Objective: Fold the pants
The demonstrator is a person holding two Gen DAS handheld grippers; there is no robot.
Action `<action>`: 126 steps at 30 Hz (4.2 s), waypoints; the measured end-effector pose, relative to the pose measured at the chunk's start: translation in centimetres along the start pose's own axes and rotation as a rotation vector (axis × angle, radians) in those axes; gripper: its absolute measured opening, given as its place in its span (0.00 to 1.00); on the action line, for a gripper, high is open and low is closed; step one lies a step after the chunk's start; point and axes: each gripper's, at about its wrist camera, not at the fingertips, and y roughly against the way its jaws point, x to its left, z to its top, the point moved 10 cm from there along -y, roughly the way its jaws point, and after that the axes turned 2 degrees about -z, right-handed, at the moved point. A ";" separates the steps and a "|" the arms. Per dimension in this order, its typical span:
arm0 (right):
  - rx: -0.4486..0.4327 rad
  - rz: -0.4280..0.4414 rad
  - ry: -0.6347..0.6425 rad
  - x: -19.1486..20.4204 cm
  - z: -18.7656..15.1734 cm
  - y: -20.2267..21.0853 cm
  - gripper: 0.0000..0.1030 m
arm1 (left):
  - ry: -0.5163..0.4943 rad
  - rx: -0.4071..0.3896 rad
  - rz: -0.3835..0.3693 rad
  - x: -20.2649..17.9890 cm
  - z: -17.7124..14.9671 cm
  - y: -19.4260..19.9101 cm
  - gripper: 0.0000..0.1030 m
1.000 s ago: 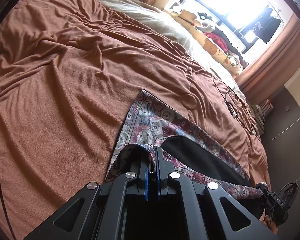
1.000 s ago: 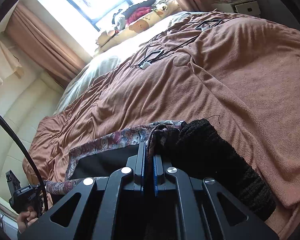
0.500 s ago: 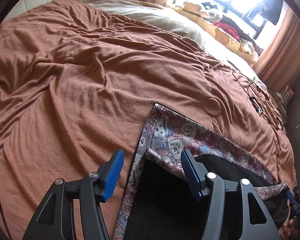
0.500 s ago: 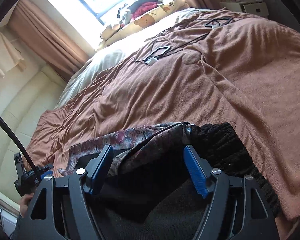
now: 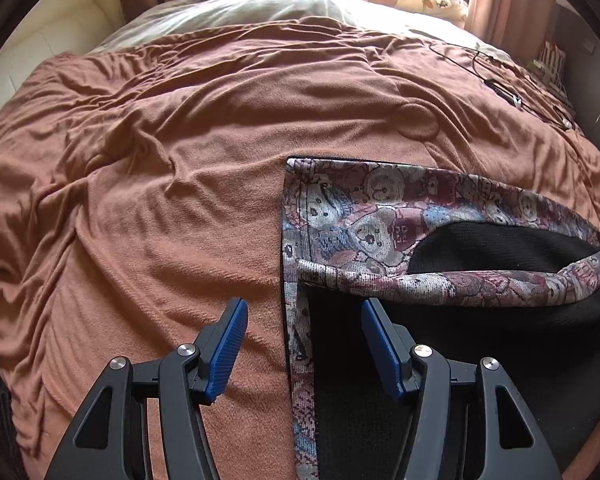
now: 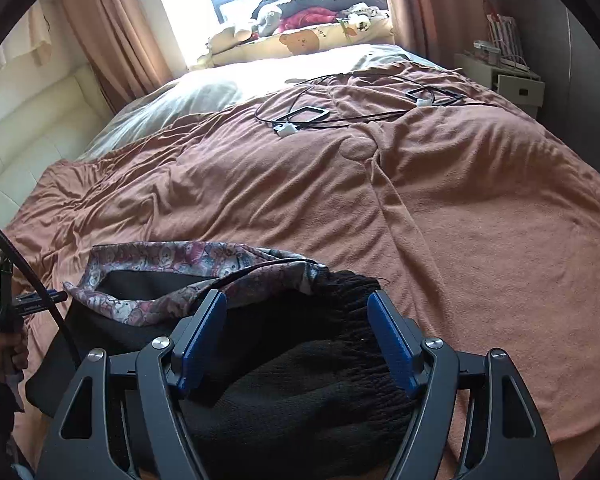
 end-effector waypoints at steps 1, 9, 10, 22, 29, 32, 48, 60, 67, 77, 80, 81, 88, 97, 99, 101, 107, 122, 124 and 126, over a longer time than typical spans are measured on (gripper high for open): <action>0.006 -0.018 0.004 -0.1 0.0 -0.2 0.70 | -0.008 -0.001 -0.004 -0.1 0.1 -0.3 0.60; 0.143 -0.061 0.008 -1.7 -1.9 -3.8 0.70 | -0.081 -0.002 -0.009 -1.5 1.1 -2.3 0.59; 0.155 -0.058 0.009 -1.8 -2.1 -4.2 0.70 | -0.085 0.002 -0.010 -1.5 1.2 -2.6 0.59; 0.191 -0.001 0.041 -1.7 -2.5 -6.7 0.58 | -0.156 0.016 -0.029 -3.1 1.4 -3.6 0.18; 0.126 -0.005 0.075 -1.3 -1.8 -5.7 0.34 | -0.163 -0.045 0.061 -1.5 2.7 -1.4 0.10; 0.120 0.002 0.053 -1.5 -1.8 -5.1 0.34 | -0.157 -0.066 0.082 -1.1 3.5 -0.6 0.09; 0.126 -0.045 0.070 -1.1 -1.6 -4.2 0.52 | -0.167 -0.075 0.119 -1.0 5.2 -0.4 0.09; 0.114 -0.082 0.099 -1.2 -0.9 -5.0 0.65 | -0.171 -0.065 0.126 -1.0 5.4 -0.7 0.09; 0.096 -0.062 0.130 -0.9 0.2 -5.5 0.08 | -0.167 -0.074 0.142 -0.8 6.5 -0.8 0.09; 0.040 -0.030 0.061 -1.9 1.2 -6.1 0.05 | -0.150 -0.065 0.172 -0.8 8.3 -2.7 0.09; 0.041 -0.033 0.054 -2.2 1.4 -6.9 0.05 | -0.141 -0.050 0.184 -0.6 8.7 -3.8 0.09; 0.041 -0.035 0.054 -2.2 1.5 -7.2 0.04 | -0.133 -0.047 0.189 -0.4 8.8 -4.2 0.09; 0.056 -0.046 0.050 -2.2 1.8 -9.6 0.05 | -0.110 -0.006 0.213 -0.3 9.1 -7.2 0.08; 0.080 -0.042 -0.009 -2.9 1.9 -10.8 0.18 | -0.090 0.029 0.228 -0.2 8.8 -7.7 0.18; 0.066 -0.049 -0.032 -3.3 2.2 -9.9 0.39 | -0.079 0.036 0.213 0.0 8.6 -6.8 0.29; 0.029 -0.037 -0.047 -3.4 2.3 -8.4 0.66 | -0.056 0.024 0.190 0.3 8.3 -5.5 0.37; 0.038 0.014 -0.096 -3.8 -0.5 -5.6 0.70 | -0.023 0.002 0.145 0.4 6.8 -0.9 0.41; 0.047 0.049 -0.182 -3.2 -3.9 -0.6 0.70 | -0.002 -0.026 0.096 1.2 0.2 7.2 0.58; 0.054 0.041 -0.187 -3.3 -4.5 -0.5 0.70 | 0.005 -0.021 0.090 1.3 -1.0 7.8 0.58; 0.062 0.056 -0.205 -3.4 -5.0 -0.1 0.70 | 0.021 -0.021 0.081 1.4 -2.3 8.4 0.58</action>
